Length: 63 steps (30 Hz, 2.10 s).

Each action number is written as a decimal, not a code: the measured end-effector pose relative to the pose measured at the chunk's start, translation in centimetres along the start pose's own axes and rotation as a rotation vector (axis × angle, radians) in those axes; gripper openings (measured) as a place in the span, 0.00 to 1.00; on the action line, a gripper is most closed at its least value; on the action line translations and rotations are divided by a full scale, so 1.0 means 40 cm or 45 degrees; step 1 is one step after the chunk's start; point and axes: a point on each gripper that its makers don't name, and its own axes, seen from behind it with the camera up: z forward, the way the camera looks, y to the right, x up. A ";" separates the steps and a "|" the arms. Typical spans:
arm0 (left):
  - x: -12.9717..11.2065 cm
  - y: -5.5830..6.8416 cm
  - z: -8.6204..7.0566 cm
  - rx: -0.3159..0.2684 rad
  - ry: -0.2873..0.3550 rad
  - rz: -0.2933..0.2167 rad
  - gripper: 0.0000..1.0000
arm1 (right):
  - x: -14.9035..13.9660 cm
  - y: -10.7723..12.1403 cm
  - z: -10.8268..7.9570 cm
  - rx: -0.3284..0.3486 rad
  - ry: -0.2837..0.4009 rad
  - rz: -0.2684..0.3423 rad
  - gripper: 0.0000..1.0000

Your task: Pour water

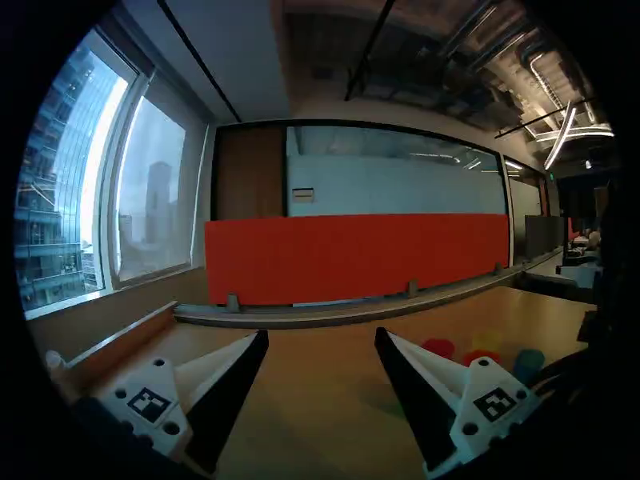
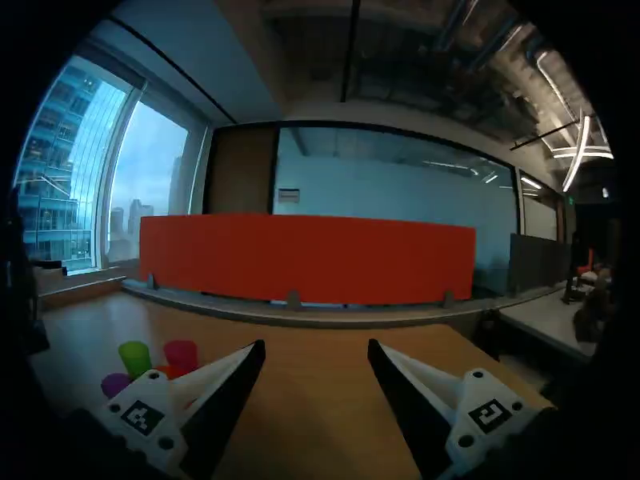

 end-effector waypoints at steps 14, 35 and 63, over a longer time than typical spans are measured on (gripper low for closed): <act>0.106 0.035 0.088 -0.111 -0.038 0.021 0.99 | 0.141 -0.019 0.026 0.079 -0.003 0.005 0.99; 0.115 0.123 0.132 -0.374 -0.073 -0.008 0.99 | 0.181 -0.129 0.018 0.376 -0.011 0.006 0.99; 0.009 0.200 0.116 -0.621 -0.156 -0.010 0.99 | 0.009 -0.262 -0.055 0.732 -0.244 -0.132 0.99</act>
